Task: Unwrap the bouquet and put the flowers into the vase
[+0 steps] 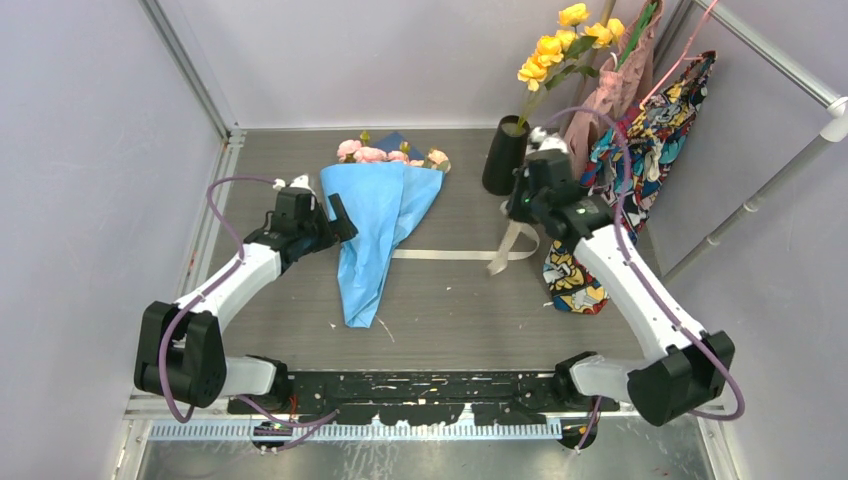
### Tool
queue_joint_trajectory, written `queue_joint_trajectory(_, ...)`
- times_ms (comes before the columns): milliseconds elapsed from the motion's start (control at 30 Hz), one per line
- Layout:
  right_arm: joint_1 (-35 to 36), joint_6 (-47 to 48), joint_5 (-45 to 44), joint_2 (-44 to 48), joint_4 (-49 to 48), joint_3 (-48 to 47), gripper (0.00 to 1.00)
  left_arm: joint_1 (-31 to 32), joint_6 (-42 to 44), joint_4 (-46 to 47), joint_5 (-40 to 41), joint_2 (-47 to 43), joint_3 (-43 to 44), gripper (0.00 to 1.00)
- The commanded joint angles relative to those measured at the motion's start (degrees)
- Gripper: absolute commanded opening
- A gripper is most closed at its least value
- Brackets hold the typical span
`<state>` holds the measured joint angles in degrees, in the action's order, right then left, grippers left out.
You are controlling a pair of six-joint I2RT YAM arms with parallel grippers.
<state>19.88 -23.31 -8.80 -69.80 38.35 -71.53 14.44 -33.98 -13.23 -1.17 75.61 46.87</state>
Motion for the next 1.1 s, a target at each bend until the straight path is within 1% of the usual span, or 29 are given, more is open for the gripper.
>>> queue_joint_trajectory(0, 5.56, -1.3, 0.22, -1.73, -6.49, 3.97, 0.01, -0.19, 0.78, 0.32, 0.52, -1.54, -0.29, 1.0)
queue_joint_trajectory(133, 7.24, -2.01, 0.74, -6.23, -10.4, 7.76, 0.01, -0.14, 0.48, 0.46, 0.09, -1.67, -0.37, 1.0)
queue_joint_trajectory(300, 7.59, -2.92, 2.26, -14.77, -14.81, 9.71, 0.02, -0.2, 0.82, 0.08, 0.42, -1.96, -0.55, 1.0)
queue_joint_trajectory(400, 7.91, -3.29, 2.72, -19.74, -16.7, 9.82, 0.07, -0.19, 0.79, 0.13, 0.55, -2.1, -0.88, 1.0)
queue_joint_trajectory(500, 8.27, -3.66, 3.02, -24.03, -18.21, 9.79, 0.18, -0.2, 1.0, -0.03, 0.7, -2.34, -1.07, 1.0)
queue_joint_trajectory(533, 8.44, -3.81, 3.15, -25.13, -18.66, 9.75, 0.19, -0.15, 1.02, 0.0, 0.73, -2.38, -1.08, 1.0)
queue_joint_trajectory(633, 8.96, -4.38, 3.64, -28.86, -19.35, 9.18, 0.16, -0.15, 1.06, 0.1, 0.69, -2.43, -1.17, 1.0)
queue_joint_trajectory(700, 9.2, -4.89, 3.72, -31.14, -18.77, 8.19, 0.17, -0.19, 1.23, -0.08, 0.49, -2.54, -1.08, 1.0)
queue_joint_trajectory(733, 9.31, -5.17, 3.85, -32.06, -18.76, 7.9, 0.19, -0.2, 1.27, -0.11, 0.55, -2.54, -1.13, 1.0)
queue_joint_trajectory(767, 9.52, -5.36, 4.06, -32.81, -19.02, 7.7, 0.24, -0.19, 1.34, -0.1, 0.62, -2.51, -1.16, 1.0)
queue_joint_trajectory(833, 9.9, -5.89, 4.98, -33.97, -19.8, 7.68, 0.48, -0.2, 1.44, -0.09, 0.6, -2.58, -1.21, 1.0)
queue_joint_trajectory(900, 10.33, -6.29, 5.3, -35.14, -20.35, 7.64, 0.64, -0.2, 1.54, -0.15, 0.55, -2.42, -1.26, 1.0)
queue_joint_trajectory(933, 10.57, -6.31, 5.36, -35.71, -20.55, 7.59, 0.7, -0.2, 1.53, -0.06, 0.42, -2.4, -1.33, 1.0)
queue_joint_trajectory(967, 10.68, -6.43, 5.28, -36.36, -20.59, 7.48, 0.74, -0.2, 1.57, -0.19, 0.44, -2.4, -1.47, 1.0)
queue_joint_trajectory(1000, 10.75, -6.48, 5.28, -37.04, -20.65, 7.44, 0.75, -0.19, 1.58, -0.13, 0.46, -2.48, -1.51, 1.0)
queue_joint_trajectory(1033, 10.77, -6.56, 5.05, -37.61, -20.68, 7.45, 0.73, -0.2, 1.62, -0.13, 0.44, -2.63, -1.6, 1.0)
queue_joint_trajectory(1067, 10.79, -6.69, 4.34, -38.12, -20.69, 7.52, 0.66, -0.19, 1.74, -0.2, 0.46, -2.81, -1.68, 1.0)
